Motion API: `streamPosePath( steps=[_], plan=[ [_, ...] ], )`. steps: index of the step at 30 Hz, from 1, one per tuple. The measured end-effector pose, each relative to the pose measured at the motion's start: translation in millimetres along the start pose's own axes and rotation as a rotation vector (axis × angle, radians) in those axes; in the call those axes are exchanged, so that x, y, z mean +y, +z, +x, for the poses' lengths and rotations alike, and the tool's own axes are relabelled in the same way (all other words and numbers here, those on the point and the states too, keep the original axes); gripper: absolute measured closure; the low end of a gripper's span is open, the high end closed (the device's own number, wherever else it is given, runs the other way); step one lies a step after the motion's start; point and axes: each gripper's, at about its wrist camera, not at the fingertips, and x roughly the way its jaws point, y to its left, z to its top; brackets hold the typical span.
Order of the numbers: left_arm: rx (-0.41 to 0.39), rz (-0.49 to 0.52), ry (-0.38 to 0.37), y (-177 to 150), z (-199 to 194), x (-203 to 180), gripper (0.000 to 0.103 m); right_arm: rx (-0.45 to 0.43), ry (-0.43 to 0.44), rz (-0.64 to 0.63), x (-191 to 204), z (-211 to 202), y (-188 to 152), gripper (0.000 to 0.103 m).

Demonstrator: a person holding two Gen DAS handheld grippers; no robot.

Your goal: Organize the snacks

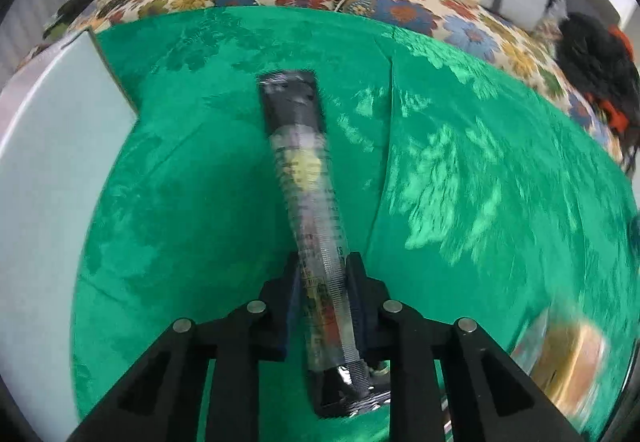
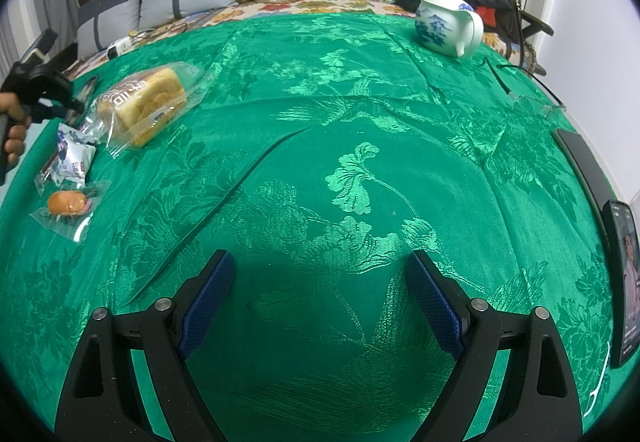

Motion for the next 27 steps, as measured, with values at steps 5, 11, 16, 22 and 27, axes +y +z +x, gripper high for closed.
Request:
streamPosePath(
  steps=[5, 11, 16, 22, 27],
  plan=[
    [0.013, 0.15, 0.003, -47.0, -32.0, 20.2, 0.082, 0.0, 0.0, 0.0, 0.2, 0.0, 0.0, 0.012],
    [0.059, 0.329, 0.023, -140.5, -69.4, 43.0, 0.082, 0.0, 0.001, 0.0, 0.1, -0.1, 0.0, 0.012],
    [-0.013, 0.36, 0.024, -194.2, -91.9, 48.2, 0.062, -0.001, 0.001, 0.0, 0.0, -0.1, 0.0, 0.012],
    [-0.121, 0.301, 0.052, -215.6, -88.6, 50.4, 0.008, -0.001, 0.001, 0.0, 0.6, -0.2, 0.0, 0.012],
    [-0.137, 0.162, -0.021, -214.9, -79.6, 72.8, 0.0, -0.001, 0.001, 0.0, 0.0, -0.1, 0.0, 0.012]
  ],
)
